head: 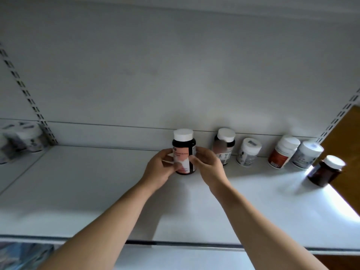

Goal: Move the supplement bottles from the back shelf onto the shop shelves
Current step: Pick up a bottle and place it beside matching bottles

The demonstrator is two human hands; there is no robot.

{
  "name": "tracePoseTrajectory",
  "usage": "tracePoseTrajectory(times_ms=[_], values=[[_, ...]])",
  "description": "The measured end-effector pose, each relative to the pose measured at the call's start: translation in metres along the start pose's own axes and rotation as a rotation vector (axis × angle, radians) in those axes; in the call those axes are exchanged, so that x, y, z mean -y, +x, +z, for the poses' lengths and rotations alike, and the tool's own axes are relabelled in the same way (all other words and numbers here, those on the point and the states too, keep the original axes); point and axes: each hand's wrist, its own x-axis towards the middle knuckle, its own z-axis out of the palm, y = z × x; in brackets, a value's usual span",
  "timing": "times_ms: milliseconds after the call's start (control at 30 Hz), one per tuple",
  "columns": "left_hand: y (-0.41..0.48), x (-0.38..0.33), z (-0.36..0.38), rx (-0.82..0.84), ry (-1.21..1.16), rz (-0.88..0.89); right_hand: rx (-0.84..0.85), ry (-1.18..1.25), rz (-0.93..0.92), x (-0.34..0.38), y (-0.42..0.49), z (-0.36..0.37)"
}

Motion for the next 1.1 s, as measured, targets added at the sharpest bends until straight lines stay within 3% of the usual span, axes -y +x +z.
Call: tracePoseTrajectory(times_ms=[300,467,633,867,967,1100], values=[[-0.036,-0.044,-0.007,0.087,-0.389,0.115,0.166,0.343,-0.027,0.031,-0.032,0.000],[-0.046,-0.050,-0.020,0.154,-0.457,0.061,0.343,0.519,-0.039,0.037,-0.040,-0.001],[-0.054,-0.051,-0.027,0.246,-0.451,0.022,0.274,0.616,-0.031,0.045,-0.050,0.009],[-0.065,-0.050,-0.027,0.027,-0.429,0.078,0.248,0.331,-0.111,0.046,-0.063,0.019],[-0.069,-0.050,-0.026,-0.022,-0.378,0.089,0.235,0.437,-0.071,0.045,-0.063,0.022],[-0.068,-0.049,-0.037,0.110,-0.487,0.031,0.319,0.630,-0.015,0.044,-0.060,0.018]])
